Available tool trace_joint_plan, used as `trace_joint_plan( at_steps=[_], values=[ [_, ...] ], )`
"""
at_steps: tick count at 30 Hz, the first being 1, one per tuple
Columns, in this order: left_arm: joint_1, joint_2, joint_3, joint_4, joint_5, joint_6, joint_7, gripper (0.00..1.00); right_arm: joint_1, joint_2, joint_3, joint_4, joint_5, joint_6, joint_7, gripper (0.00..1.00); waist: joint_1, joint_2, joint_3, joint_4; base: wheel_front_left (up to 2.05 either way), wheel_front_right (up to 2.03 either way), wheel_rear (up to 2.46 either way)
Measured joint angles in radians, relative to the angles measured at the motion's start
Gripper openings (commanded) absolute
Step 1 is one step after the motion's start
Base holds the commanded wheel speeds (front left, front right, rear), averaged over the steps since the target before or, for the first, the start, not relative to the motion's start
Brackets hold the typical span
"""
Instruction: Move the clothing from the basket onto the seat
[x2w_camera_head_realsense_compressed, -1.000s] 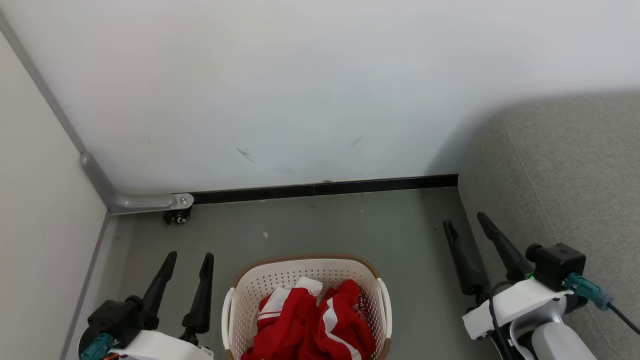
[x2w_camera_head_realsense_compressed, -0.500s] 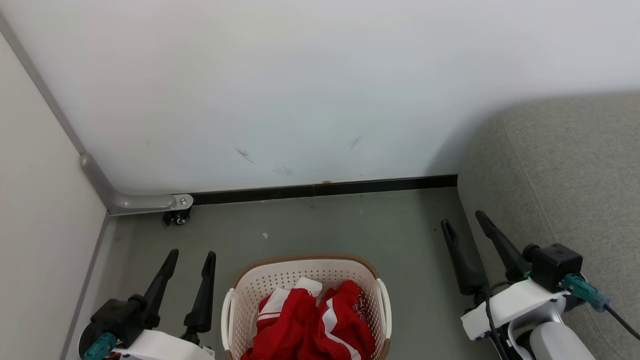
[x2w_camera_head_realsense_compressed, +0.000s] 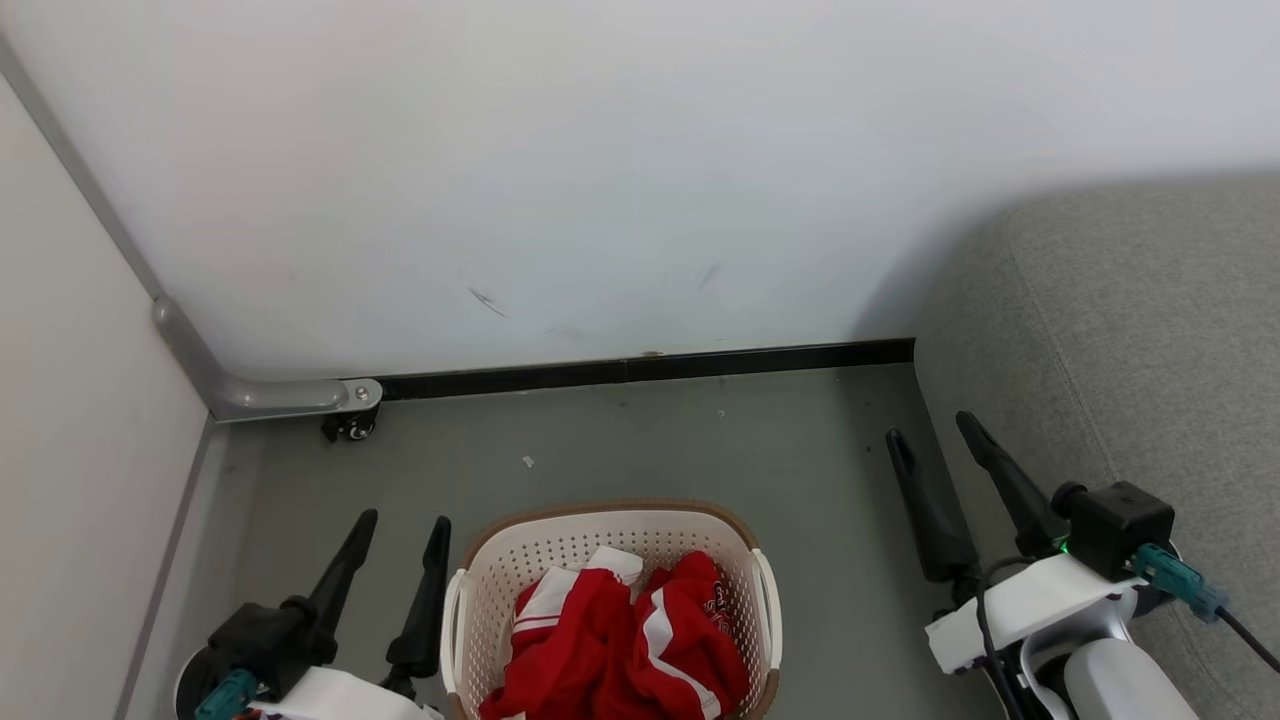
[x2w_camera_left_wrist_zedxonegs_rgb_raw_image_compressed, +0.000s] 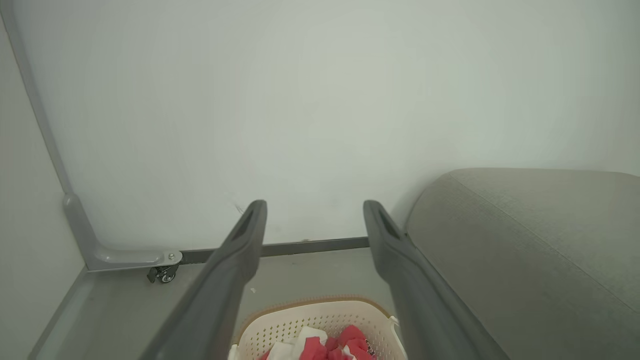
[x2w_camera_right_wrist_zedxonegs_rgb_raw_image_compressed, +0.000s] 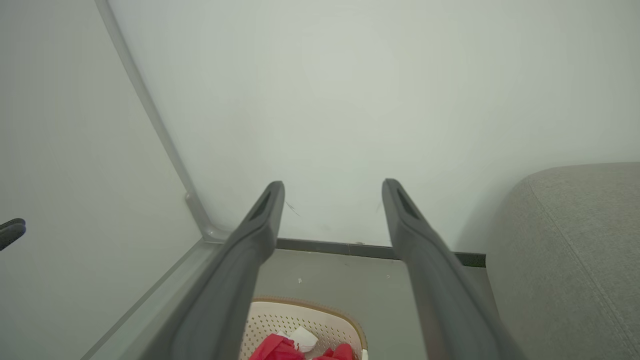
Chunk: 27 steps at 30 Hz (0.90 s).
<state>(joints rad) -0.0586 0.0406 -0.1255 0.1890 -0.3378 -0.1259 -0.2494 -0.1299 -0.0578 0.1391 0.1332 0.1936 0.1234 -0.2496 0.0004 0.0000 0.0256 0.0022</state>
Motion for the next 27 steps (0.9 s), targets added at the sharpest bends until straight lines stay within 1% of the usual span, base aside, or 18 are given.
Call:
trace_joint_plan(
  at_steps=[15,21,27],
  values=[
    [0.0,0.0,-0.091,0.086,0.007,0.0,0.0,1.0,0.001,0.005,-0.041,-0.029,-0.009,0.0,0.0,1.0,0.0,0.0,0.034,-0.006,0.0,0.0,0.0],
    [-0.002,0.0,-0.127,0.123,0.008,0.0,0.0,1.0,0.002,0.007,-0.062,-0.062,-0.009,0.0,0.0,1.0,0.0,0.0,0.056,-0.01,0.0,0.0,0.0],
    [-0.035,0.0,-0.163,0.165,0.01,0.0,0.0,1.0,0.002,0.009,-0.077,-0.087,-0.011,0.0,0.0,1.0,-0.0001,0.0,0.084,-0.015,0.0,0.0,0.0]
  ],
)
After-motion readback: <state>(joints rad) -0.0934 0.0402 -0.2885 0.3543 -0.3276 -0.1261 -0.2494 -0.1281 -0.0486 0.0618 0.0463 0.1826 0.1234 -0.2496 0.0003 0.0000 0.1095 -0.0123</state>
